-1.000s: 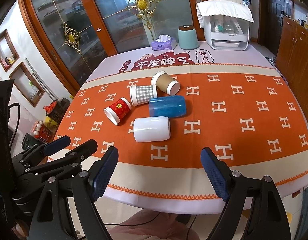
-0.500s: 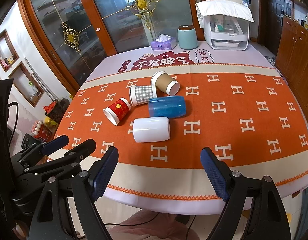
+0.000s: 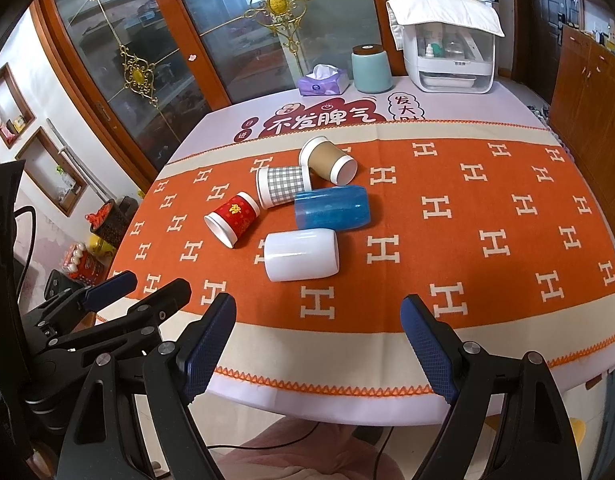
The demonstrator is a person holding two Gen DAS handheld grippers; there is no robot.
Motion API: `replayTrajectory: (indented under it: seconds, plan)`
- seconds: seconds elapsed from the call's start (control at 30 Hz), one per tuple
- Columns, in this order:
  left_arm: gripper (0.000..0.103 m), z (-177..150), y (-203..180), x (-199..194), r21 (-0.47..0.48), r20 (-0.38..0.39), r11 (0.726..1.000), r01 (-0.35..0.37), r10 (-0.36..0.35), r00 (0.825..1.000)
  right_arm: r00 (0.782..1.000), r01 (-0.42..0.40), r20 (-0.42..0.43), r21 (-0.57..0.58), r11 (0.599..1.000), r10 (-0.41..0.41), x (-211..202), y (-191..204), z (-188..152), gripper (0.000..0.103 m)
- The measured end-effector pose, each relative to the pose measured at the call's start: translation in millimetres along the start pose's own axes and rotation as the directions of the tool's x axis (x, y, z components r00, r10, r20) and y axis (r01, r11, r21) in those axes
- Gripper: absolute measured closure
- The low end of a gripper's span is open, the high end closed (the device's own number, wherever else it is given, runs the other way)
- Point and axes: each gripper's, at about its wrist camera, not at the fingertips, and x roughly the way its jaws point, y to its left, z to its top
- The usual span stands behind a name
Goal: Flip cup upside down
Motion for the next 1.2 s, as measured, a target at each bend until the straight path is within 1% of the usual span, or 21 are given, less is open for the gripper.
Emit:
replayTrajectory:
  seconds: [0.83,1.0,1.2]
  plan:
    - [0.04,0.5,3.2,2.7,0.006,-0.005,1.0,-0.013,0.013,1.0,1.0,-0.009,-0.009,0.0,1.0,0.009,8.0,4.4,1.8,0.017]
    - [0.04,5.8,0.7,12.0,0.036,-0.023,0.999,-0.014,0.015,1.0,1.0,-0.015,-0.024,0.023,1.0,0.016,19.7,3.2,4.7,0.017]
    - [0.04,18.9,-8.2,29.6,0.108,-0.053,0.994,-0.03,0.036,0.998,0.998,-0.028,-0.05,0.098,0.995,0.033,41.0,-10.5,15.5,0.017]
